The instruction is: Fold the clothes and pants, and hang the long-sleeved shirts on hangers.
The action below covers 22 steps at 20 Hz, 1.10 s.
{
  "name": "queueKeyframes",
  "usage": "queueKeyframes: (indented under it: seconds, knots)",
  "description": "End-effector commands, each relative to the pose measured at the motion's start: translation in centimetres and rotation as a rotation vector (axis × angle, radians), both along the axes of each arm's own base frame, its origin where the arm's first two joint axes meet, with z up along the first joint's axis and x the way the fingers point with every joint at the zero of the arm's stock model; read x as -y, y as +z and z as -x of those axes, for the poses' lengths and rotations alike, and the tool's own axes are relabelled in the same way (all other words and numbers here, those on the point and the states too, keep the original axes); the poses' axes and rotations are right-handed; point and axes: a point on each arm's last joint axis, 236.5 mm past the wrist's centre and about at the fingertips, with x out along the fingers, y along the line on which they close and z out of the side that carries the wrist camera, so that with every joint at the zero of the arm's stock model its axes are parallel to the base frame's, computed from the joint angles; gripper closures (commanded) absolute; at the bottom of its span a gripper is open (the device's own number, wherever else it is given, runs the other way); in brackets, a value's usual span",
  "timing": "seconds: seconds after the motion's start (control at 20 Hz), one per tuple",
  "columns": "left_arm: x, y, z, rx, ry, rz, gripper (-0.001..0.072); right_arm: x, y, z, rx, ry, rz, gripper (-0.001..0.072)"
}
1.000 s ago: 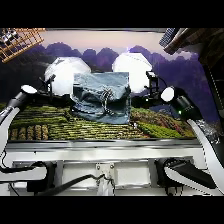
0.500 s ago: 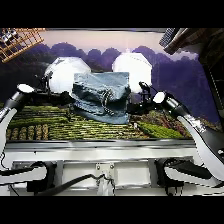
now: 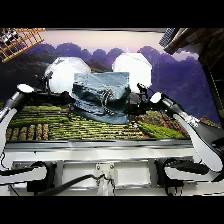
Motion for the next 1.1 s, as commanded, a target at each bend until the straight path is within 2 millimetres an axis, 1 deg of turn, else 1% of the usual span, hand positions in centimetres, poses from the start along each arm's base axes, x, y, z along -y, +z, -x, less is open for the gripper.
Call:
queueKeyframes:
  seconds: [0.0, 0.05, 0.1, 0.15, 0.2, 0.25, 0.3, 0.35, 0.4, 0.45, 0.55, 0.6, 0.7, 0.8, 0.9, 1.0, 1.05]
  knots:
    - [0.0, 0.0, 0.0, 0.000, 0.001, 0.001, 0.0694, -1.5, 0.0, 0.0, 0.011, 0.020, -0.031, 0.0456]
    - [0.0, 0.0, 0.0, 0.000, 0.001, 0.001, 0.0694, -2.1, 0.1, -0.1, 0.026, 0.025, -0.039, 0.0532]
    - [0.0, 0.0, 0.0, -0.001, 0.000, 0.001, 0.0694, -2.6, 0.4, -0.3, 0.039, 0.025, -0.046, 0.0659]
    - [0.1, 0.1, 0.1, -0.004, -0.004, 0.005, 0.0694, -3.0, 1.0, -0.6, 0.056, 0.032, -0.051, 0.0679]
    - [0.1, 0.5, 0.3, -0.007, -0.014, 0.014, 0.0695, -3.3, 2.1, -1.3, 0.083, 0.037, -0.061, 0.0680]
    - [0.0, 1.2, 0.4, -0.009, -0.032, 0.028, 0.0695, -3.6, 4.0, -2.0, 0.121, 0.050, -0.077, 0.0680]
    - [-0.1, 2.6, 0.3, -0.003, -0.056, 0.047, 0.0695, -3.9, 6.5, -2.8, 0.178, 0.079, -0.093, 0.0681]
    - [-0.3, 4.2, 0.0, 0.014, -0.064, 0.059, 0.0696, -4.2, 9.5, -3.5, 0.238, 0.102, -0.114, 0.0681]
    - [-0.8, 6.4, -0.6, 0.050, -0.062, 0.064, 0.0695, -4.4, 12.9, -4.2, 0.308, 0.116, -0.132, 0.0681]
    - [-1.2, 8.7, -1.2, 0.101, -0.059, 0.064, 0.0696, -4.6, 16.8, -4.6, 0.395, 0.131, -0.150, 0.0681]
    - [-1.9, 14.8, -2.1, 0.239, -0.062, 0.064, 0.0696, -4.2, 24.8, -5.1, 0.590, 0.145, -0.158, 0.0681]
    - [-2.2, 17.7, -2.2, 0.293, -0.059, 0.057, 0.0696, -3.9, 28.6, -5.0, 0.682, 0.145, -0.164, 0.0681]
    - [-2.7, 23.5, -1.7, 0.405, -0.071, 0.036, 0.0696, -3.0, 36.3, -3.9, 0.860, 0.131, -0.171, 0.0681]
    - [-3.3, 28.6, -1.0, 0.508, -0.052, 0.009, 0.0697, -1.6, 42.2, -2.3, 1.000, 0.105, -0.161, 0.0681]
    - [-3.3, 33.0, 0.2, 0.610, -0.036, -0.013, 0.0696, -0.4, 46.5, -0.4, 1.098, 0.077, -0.162, 0.0681]
    - [-2.9, 36.3, 1.8, 0.681, -0.030, -0.025, 0.0697, 0.0, 49.0, 1.5, 1.140, 0.083, -0.172, 0.0681]
    - [-2.6, 37.3, 2.8, 0.700, -0.039, -0.030, 0.0697, 0.1, 49.7, 2.5, 1.144, 0.094, -0.175, 0.0681]
